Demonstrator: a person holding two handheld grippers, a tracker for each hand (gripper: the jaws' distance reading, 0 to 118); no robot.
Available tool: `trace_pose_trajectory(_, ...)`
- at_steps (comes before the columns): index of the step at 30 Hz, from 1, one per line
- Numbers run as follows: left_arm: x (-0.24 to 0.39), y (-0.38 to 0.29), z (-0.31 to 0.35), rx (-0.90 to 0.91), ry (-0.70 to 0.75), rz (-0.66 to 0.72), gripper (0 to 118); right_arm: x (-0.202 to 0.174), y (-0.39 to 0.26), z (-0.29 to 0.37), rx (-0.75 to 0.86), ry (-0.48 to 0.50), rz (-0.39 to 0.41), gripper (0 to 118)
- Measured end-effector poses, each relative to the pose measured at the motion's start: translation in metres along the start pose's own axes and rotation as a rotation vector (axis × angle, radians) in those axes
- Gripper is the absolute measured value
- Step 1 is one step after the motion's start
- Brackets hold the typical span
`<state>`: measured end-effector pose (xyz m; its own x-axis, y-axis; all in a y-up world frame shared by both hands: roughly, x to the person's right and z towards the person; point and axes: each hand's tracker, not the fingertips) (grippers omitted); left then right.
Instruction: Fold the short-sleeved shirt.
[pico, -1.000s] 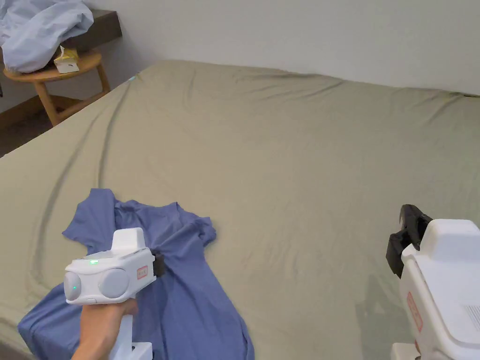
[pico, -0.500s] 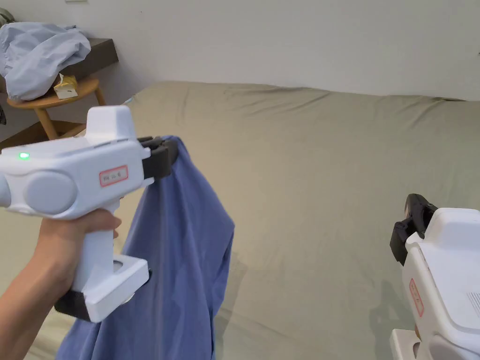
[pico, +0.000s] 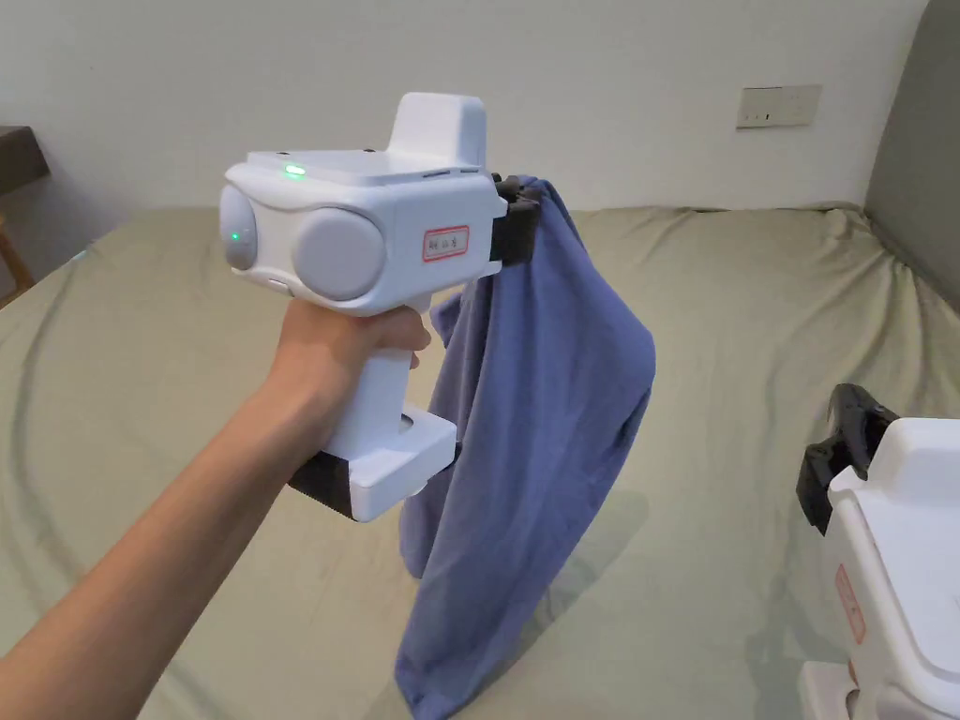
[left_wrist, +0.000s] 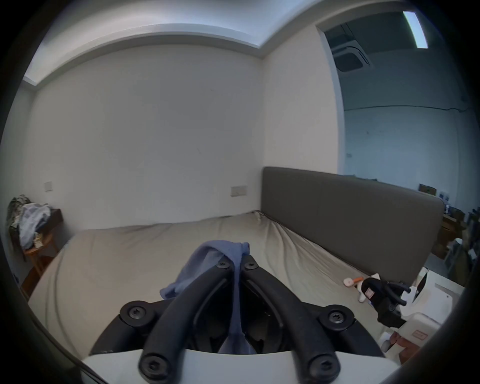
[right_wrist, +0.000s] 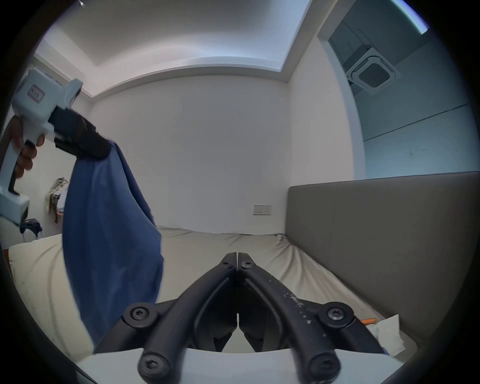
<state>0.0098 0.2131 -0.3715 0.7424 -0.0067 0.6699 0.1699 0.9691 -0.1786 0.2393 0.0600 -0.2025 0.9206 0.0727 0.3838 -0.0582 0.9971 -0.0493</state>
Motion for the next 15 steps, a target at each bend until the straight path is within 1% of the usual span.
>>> trace_pose_trajectory(2,0.013,-0.018,-0.026,-0.046,-0.071,0.019,2,0.016,-0.002,0.004,-0.003,-0.043,0.009,1)
trace_pose_trajectory(4,0.028,-0.041,-0.045,-0.09,-0.123,0.009,2,0.027,-0.005,0.006,-0.012,-0.067,0.019,1)
trace_pose_trajectory(8,0.043,-0.095,-0.078,-0.219,-0.2,0.051,2,0.043,-0.012,0.008,-0.026,-0.101,0.032,1)
trace_pose_trajectory(10,0.047,-0.132,-0.093,-0.288,-0.202,0.076,2,0.047,-0.016,0.008,-0.035,-0.114,0.036,1)
trace_pose_trajectory(12,0.05,-0.167,-0.105,-0.363,-0.189,0.072,2,0.048,-0.02,0.008,-0.047,-0.119,0.035,1)
trace_pose_trajectory(15,0.054,-0.226,-0.124,-0.524,-0.183,0.097,2,0.047,-0.028,0.006,-0.07,-0.114,0.031,1)
